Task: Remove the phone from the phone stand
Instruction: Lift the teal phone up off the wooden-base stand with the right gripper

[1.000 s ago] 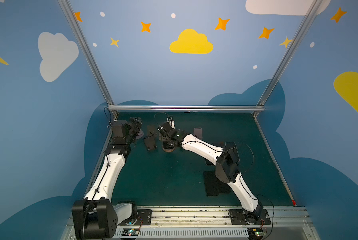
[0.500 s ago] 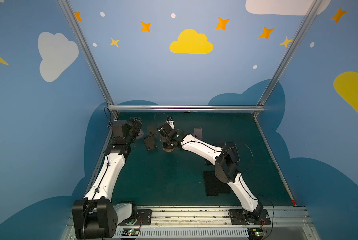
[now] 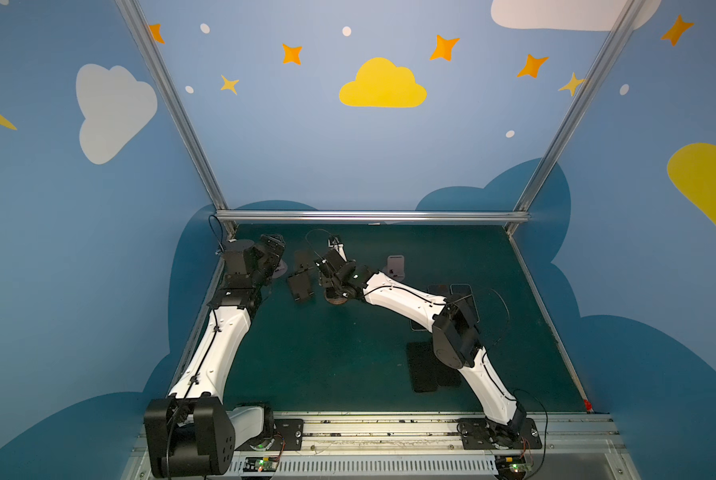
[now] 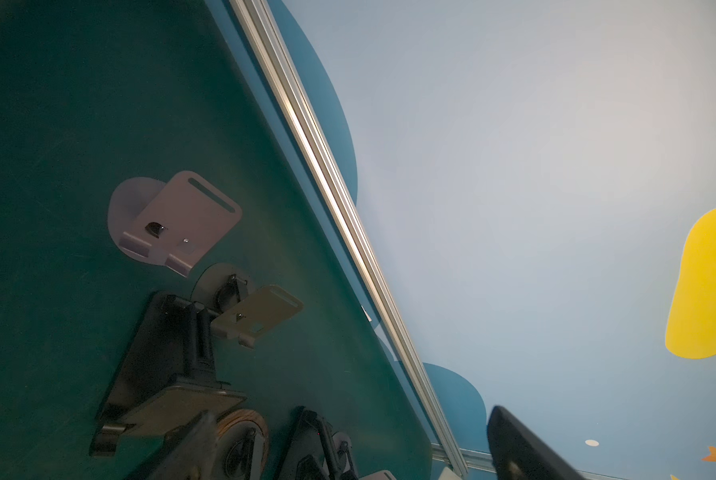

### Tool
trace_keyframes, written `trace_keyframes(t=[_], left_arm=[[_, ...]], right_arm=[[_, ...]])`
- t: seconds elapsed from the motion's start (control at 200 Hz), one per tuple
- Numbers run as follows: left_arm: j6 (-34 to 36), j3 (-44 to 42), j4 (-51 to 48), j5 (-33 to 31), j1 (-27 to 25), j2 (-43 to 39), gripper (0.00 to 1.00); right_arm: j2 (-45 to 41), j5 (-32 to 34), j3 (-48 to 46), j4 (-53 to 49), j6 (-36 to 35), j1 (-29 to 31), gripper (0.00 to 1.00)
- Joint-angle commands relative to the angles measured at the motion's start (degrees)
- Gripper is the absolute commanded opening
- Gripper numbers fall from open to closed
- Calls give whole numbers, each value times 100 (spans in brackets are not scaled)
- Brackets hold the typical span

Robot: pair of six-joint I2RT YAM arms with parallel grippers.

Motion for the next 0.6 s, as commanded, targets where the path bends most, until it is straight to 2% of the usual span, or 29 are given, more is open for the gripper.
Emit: trace_keyframes(t=[0.0, 0.596], left_arm=[[-42, 127, 79, 67, 19, 59, 100], [135, 136, 157, 89, -161, 45, 100]], right_arm=[[-474, -75, -87, 260, -174, 81, 71], [-1404, 29, -955, 619, -475, 195, 68]])
